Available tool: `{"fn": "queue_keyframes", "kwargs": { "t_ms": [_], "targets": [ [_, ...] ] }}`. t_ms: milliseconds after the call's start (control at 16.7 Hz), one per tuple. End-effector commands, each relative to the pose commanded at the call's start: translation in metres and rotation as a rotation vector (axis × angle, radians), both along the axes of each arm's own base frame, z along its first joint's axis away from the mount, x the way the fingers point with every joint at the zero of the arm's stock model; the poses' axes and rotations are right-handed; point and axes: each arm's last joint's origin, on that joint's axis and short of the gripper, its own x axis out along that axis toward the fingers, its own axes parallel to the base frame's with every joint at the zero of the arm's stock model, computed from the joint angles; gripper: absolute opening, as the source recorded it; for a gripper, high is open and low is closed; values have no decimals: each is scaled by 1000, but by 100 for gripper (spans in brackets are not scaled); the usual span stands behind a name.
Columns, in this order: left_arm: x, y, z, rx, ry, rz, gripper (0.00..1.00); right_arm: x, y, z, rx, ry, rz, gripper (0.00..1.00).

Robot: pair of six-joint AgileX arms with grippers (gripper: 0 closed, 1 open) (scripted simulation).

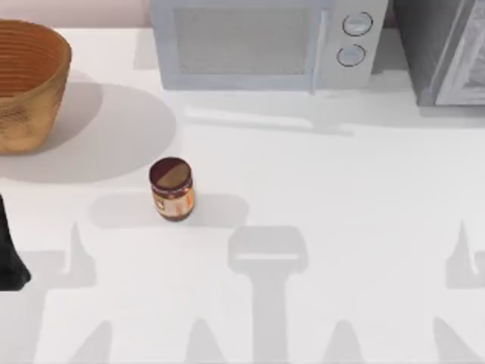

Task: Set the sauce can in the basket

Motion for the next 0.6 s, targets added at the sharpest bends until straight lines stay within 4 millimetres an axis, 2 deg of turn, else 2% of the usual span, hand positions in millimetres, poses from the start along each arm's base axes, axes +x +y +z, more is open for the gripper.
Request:
{"fn": "queue_keyframes", "kwargs": {
  "t_ms": [240, 420, 600],
  "targets": [
    [1, -1, 3, 20, 18, -18, 100, 0, 0, 0, 0, 0, 0, 100],
    [5, -3, 14, 98, 89, -80, 100, 0, 0, 0, 0, 0, 0, 100],
    [17, -5, 30, 214, 205, -189, 100, 0, 0, 0, 0, 0, 0, 100]
  ]
}}
